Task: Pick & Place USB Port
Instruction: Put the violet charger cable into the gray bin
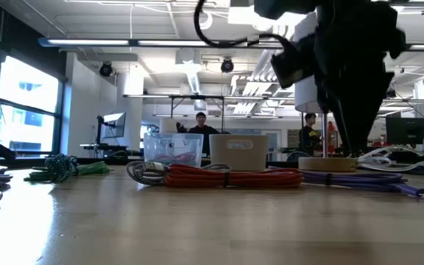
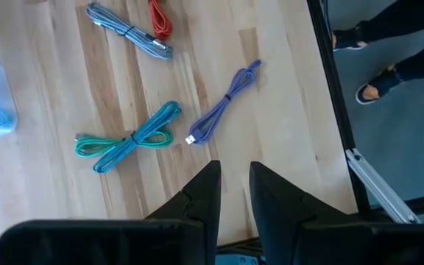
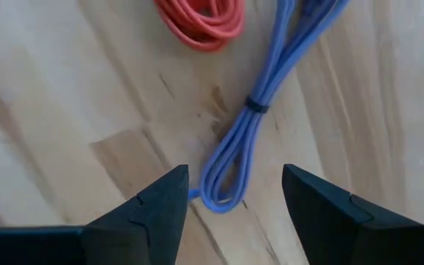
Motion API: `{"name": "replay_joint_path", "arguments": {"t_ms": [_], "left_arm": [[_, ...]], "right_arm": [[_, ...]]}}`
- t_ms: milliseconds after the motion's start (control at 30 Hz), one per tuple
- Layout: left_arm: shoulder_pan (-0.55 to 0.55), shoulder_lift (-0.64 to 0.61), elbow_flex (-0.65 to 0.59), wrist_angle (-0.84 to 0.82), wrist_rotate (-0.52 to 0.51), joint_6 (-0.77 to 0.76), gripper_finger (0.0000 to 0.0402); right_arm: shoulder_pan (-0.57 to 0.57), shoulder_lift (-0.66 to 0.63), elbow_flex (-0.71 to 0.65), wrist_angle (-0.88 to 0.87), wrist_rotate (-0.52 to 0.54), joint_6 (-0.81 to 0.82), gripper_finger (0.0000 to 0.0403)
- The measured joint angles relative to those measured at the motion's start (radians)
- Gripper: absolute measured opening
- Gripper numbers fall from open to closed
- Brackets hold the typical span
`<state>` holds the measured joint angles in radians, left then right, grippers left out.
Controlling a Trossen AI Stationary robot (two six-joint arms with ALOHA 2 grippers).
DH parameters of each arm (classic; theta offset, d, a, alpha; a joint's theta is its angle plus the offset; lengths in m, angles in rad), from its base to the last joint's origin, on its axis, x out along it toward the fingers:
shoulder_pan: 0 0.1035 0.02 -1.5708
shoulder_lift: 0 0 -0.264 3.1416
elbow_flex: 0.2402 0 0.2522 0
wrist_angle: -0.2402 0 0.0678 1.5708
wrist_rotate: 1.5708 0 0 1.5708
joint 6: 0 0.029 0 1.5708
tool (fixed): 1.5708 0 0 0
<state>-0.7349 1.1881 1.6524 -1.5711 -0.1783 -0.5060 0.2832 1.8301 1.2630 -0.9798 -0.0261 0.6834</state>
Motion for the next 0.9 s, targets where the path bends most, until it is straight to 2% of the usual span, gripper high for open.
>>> {"name": "replay_joint_path", "arguments": {"t_ms": [300, 500, 633, 800, 900], "left_arm": [[0.000, 0.000, 0.000, 0.000, -0.050, -0.042, 0.0072], [0.000, 0.003, 0.000, 0.001, -0.069, -0.083, 0.0072], [0.000, 0.007, 0.000, 0.002, -0.097, -0.121, 0.0072], [0.002, 0.013, 0.000, 0.000, -0.142, -0.130, 0.0072], [0.002, 0.019, 0.000, 0.001, -0.196, -0.121, 0.0072]], "right_arm": [[-0.036, -0.001, -0.178, 0.257, -0.097, -0.007, 0.0213], [-0.048, -0.013, -0.267, 0.350, -0.104, -0.001, 0.0199], [-0.059, -0.016, -0.297, 0.366, -0.096, -0.003, 0.0144], [-0.088, -0.017, -0.306, 0.346, -0.087, -0.030, 0.0029], [-0.097, -0.017, -0.306, 0.331, -0.071, -0.054, 0.0023]]}}
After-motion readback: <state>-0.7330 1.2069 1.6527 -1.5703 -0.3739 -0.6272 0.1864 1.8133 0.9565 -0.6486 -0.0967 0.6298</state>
